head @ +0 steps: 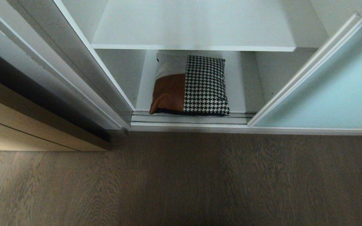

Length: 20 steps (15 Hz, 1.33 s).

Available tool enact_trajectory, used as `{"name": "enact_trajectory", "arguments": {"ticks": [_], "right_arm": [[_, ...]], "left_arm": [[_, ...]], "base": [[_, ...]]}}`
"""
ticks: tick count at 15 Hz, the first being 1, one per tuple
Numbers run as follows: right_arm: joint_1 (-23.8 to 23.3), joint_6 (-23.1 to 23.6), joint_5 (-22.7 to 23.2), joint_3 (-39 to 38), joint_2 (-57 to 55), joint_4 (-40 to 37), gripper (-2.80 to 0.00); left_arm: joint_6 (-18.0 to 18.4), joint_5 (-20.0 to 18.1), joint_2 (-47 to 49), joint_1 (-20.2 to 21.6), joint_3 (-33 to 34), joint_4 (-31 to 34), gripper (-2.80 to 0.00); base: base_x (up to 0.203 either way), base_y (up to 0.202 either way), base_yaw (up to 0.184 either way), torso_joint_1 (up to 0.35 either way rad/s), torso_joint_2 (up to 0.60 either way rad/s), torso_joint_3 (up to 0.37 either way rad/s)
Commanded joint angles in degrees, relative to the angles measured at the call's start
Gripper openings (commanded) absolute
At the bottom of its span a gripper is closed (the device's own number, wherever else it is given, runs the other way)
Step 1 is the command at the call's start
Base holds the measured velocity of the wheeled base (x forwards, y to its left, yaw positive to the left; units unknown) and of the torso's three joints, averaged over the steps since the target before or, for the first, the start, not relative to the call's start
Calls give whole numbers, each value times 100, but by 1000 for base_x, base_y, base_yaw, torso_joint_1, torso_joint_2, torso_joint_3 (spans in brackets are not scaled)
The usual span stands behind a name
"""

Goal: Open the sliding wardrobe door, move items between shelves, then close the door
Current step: Close the door

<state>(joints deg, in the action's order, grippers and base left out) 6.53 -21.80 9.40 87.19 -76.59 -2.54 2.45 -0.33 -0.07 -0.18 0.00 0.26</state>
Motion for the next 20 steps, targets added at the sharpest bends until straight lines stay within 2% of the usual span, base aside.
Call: {"name": "enact_trajectory", "arguments": {"ticks": [1,3,6,7,9,11,13,20], "right_arm": [[680,91,-379,-37,-13,-5,-280],[864,210,-673,-257,366,-44,-280],[769,247,-647,-718,1245,-108,-280],[520,296,-550,-838,1503,-125,-280],[-365,517,-152,-910,1695,-33,-280],[-925,688,211,-922,1695,586,-280],[-1044,707,285,-919,1451,1103,-280],[-1234,673,176,-969,900,1564,-280]], "left_arm": [[1,-2,7,1,9,0,-280],[1,-2,7,1,9,0,-280],[1,-1,7,1,9,0,-280],[1,-2,7,1,9,0,-280],[1,-2,7,1,3,0,-280],[1,-2,7,1,1,0,-280],[1,-2,7,1,4,0,-280],[1,0,7,1,7,0,-280]], "base": [[0,0,0,0,0,0],[0,0,0,0,0,0],[0,0,0,0,0,0],[0,0,0,0,0,0],[0,0,0,0,0,0],[0,0,0,0,0,0],[0,0,0,0,0,0],[0,0,0,0,0,0]]}}
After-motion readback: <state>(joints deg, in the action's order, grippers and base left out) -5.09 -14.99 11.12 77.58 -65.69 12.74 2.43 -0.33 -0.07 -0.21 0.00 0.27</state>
